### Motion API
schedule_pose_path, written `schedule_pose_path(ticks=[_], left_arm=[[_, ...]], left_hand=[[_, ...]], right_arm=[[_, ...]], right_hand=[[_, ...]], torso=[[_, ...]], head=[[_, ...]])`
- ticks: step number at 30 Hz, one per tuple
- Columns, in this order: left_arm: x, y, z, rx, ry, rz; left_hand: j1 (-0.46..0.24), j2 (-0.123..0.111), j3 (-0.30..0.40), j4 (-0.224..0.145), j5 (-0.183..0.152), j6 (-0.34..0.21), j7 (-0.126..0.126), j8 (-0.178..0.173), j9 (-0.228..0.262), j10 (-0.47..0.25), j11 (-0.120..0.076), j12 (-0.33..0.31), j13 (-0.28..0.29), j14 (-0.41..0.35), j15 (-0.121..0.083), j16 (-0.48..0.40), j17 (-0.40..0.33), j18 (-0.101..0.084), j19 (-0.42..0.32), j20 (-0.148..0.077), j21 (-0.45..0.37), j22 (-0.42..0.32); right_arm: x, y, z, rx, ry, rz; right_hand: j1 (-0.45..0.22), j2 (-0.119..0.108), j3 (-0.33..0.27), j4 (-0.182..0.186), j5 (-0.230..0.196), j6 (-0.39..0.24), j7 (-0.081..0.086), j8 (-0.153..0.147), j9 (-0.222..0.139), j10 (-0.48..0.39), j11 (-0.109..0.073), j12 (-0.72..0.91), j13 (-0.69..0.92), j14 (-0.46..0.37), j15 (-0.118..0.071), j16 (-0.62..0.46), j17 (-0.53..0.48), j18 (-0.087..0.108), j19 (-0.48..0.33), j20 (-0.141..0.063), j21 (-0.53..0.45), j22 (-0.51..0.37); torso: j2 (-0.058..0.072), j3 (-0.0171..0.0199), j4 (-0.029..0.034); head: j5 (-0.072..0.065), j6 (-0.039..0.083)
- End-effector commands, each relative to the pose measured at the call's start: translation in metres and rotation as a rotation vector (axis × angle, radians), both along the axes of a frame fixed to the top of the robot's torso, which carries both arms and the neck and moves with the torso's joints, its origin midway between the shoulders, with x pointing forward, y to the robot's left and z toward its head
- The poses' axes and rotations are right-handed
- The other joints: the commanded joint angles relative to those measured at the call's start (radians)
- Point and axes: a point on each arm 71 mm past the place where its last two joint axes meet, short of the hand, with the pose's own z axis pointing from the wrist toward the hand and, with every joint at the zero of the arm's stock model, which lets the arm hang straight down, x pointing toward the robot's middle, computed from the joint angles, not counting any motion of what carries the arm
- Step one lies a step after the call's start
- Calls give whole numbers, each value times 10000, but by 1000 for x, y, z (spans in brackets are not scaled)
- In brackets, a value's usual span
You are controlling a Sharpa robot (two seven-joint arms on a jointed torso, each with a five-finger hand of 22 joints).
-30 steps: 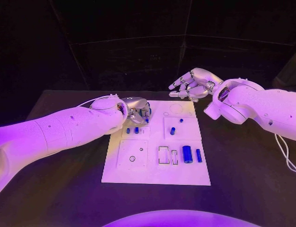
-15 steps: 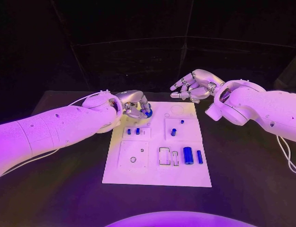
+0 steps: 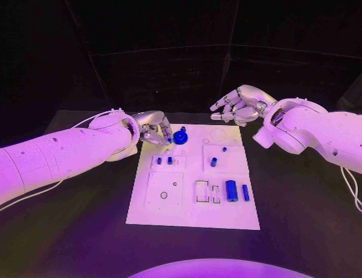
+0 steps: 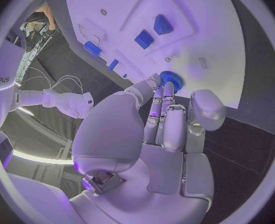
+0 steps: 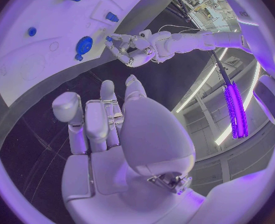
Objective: Assemble the parts on the task board
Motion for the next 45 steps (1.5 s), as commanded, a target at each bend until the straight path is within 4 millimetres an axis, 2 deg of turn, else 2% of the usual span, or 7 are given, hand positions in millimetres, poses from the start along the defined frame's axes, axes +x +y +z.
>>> schedule_pose_path(ticks=[1, 12, 39, 45], left_arm=[[-1, 1, -5, 430, 586, -9], [1, 1, -14, 835, 745, 9], [3, 0, -19, 1112, 1007, 125], [4, 0, -20, 1150, 1012, 180]], left_hand=[[-138, -31, 54, 26, -55, 60, 5, -72, 3, 94, -10, -70, 12, 240, -50, 18, -22, -104, 62, 33, 54, 3], [-164, -47, 56, 34, -55, 62, 6, -88, 1, 100, -8, -93, 12, 240, -48, 17, -27, -106, 61, 35, 63, 14], [-202, -46, 80, 52, -54, 103, -6, -111, 5, 143, -17, -136, 17, 233, -51, 0, -70, -99, 46, 36, 42, 0], [-253, -108, 91, 56, -55, 48, 20, -199, -11, 115, 6, -232, 11, 225, -39, -14, -107, -96, 28, 42, 27, -5]], right_arm=[[0, 1, 1, 16, -50, 82], [0, 1, 1, 19, -51, 101], [0, 3, 1, 28, -49, 142], [0, 3, 1, 28, -48, 145]], right_hand=[[15, 117, -41, 4, 62, -3, -27, 54, 12, -17, -13, 10, -10, 26, -59, -41, 11, 175, -76, -13, -36, -7], [15, 117, -41, 4, 62, -3, -27, 54, 12, -17, -13, 10, -10, 26, -59, -41, 11, 175, -76, -13, -36, -7], [15, 117, -41, 4, 62, -3, -27, 54, 12, -17, -13, 10, -10, 26, -59, -41, 11, 175, -76, -13, -36, -7], [15, 117, -41, 4, 62, -3, -27, 54, 12, -17, -13, 10, -10, 26, -59, -41, 11, 175, -76, -13, -36, -7]], torso=[[4, 0, -21], [7, 0, -26], [6, 3, -26], [0, 6, -26]], head=[[10, -8], [9, -29], [19, -56], [15, -56]])
